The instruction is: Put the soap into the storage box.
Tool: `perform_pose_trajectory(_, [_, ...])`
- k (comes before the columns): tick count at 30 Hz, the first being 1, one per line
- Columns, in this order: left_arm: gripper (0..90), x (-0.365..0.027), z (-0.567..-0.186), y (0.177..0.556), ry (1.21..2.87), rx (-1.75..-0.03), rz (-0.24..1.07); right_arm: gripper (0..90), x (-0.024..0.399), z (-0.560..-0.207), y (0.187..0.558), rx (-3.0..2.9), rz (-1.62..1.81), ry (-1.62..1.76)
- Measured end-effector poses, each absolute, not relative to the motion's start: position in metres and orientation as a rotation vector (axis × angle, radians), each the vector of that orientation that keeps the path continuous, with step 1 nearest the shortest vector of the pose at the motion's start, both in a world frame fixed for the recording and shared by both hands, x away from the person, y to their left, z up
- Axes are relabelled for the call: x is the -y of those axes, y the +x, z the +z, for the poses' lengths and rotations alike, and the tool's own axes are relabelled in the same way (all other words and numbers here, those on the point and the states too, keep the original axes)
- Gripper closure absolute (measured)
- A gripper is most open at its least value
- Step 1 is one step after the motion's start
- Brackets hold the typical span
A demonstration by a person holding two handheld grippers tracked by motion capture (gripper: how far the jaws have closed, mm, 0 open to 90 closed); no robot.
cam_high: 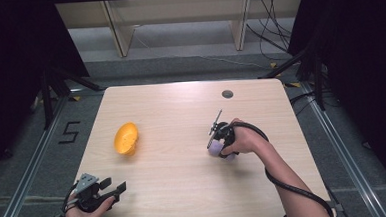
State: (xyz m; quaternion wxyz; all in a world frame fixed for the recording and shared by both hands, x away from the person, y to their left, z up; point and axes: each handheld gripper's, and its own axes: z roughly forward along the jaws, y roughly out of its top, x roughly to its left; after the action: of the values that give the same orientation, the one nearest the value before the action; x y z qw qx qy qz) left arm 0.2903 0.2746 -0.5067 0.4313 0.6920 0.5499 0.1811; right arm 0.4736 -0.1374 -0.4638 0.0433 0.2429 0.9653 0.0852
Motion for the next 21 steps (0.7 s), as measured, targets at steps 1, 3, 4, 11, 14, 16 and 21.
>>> perform_pose_trajectory(1, [34.8, -0.2747, -0.5067, 0.2904, 1.726, -1.370, 0.449, 44.4, 0.1374, -0.4638, 0.4736, -2.952, 0.261, 0.743])
perform_pose_trajectory(3, [34.7, -0.2746, -0.5068, 0.2904, 1.728, -1.370, 0.451, 44.5, 0.1368, -0.4663, 0.4744, -2.959, 0.253, 0.733])
perform_pose_trajectory(4, [34.7, -0.2749, -0.5068, 0.2903, 1.735, -1.369, 0.455, 44.6, 0.1367, -0.4669, 0.4744, -2.963, 0.253, 0.738])
perform_pose_trajectory(11, [34.7, -0.2749, -0.5070, 0.2905, 1.740, -1.368, 0.455, 46.4, 0.1361, -0.4703, 0.4775, -2.970, 0.246, 0.739])
perform_pose_trajectory(14, [34.7, -0.2749, -0.5070, 0.2906, 1.741, -1.366, 0.454, 47.0, 0.1350, -0.4724, 0.4784, -2.962, 0.201, 0.736])
perform_pose_trajectory(16, [34.7, -0.2748, -0.5068, 0.2903, 1.740, -1.367, 0.455, 47.7, 0.1356, -0.4735, 0.4799, -2.961, 0.217, 0.707])
perform_pose_trajectory(21, [34.7, -0.2751, -0.5069, 0.2904, 1.739, -1.366, 0.456, 49.4, 0.1333, -0.4735, 0.4808, -2.965, 0.209, 0.644])
